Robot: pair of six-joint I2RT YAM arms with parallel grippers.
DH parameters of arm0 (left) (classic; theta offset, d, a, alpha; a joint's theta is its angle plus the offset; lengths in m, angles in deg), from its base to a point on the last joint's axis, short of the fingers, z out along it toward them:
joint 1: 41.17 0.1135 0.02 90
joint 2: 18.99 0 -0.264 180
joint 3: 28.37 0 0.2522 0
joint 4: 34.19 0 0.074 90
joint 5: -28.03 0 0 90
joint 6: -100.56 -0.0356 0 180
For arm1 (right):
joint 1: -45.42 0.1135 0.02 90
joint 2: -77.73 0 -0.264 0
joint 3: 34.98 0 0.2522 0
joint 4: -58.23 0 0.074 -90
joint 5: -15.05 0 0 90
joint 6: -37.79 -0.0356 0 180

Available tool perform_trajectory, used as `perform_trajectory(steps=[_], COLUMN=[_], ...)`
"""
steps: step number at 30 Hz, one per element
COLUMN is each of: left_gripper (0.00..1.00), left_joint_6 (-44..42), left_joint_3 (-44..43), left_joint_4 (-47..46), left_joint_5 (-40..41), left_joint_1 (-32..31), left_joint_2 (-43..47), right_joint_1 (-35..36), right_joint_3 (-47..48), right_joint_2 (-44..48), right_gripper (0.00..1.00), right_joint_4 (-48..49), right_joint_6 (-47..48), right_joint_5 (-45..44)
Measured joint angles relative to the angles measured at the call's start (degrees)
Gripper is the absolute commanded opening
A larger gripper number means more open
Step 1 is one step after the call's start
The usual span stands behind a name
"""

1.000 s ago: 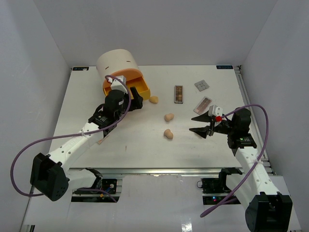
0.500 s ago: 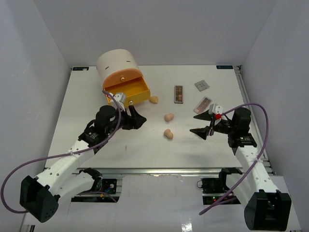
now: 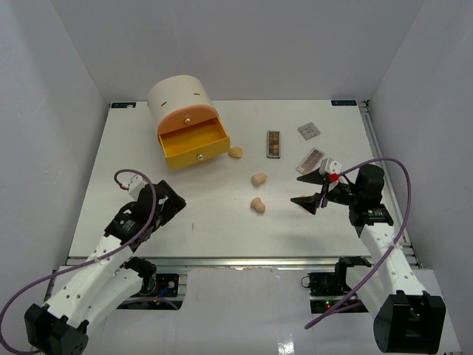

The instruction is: Organize the makeup

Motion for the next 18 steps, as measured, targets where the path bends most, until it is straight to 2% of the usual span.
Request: perform_trajectory(steps=[2,6,8,14,18], left_gripper=[0.98,0.98,0.98,0.98,0.98], left_joint_6=[-0.9,-5.0,-6.7,-9.3,-11.0], left_joint_3=[-0.8,-1.9,-2.4,-8.6,-10.5], left_joint_4=[0.4,-1.5,-1.1,1.8,1.3], left_joint_5=[-0.5,-2.9,-3.7,-3.7,-3.8], left_joint_1=[4.9,19.3,23.4,25.6,25.7], left_joint_2=[-4.0,-12.8,-16.2,-29.3,-31.8], right_joint_1=[0.0,0.0,0.0,0.0,0.0], right_joint_3=[0.0,0.0,0.0,0.1,0.1], right_joint_2=[0.1,0.3,0.4,0.6,1.2], right_gripper=[0.77,0.77,0.77,0.77,0.77], right_joint_4=[0.0,0.0,0.0,0.0,0.0], right_joint_6=[-0.1,-0.2,-0.2,-0.6,-0.9], right_joint_5=[0.0,0.0,0.0,0.1,0.2])
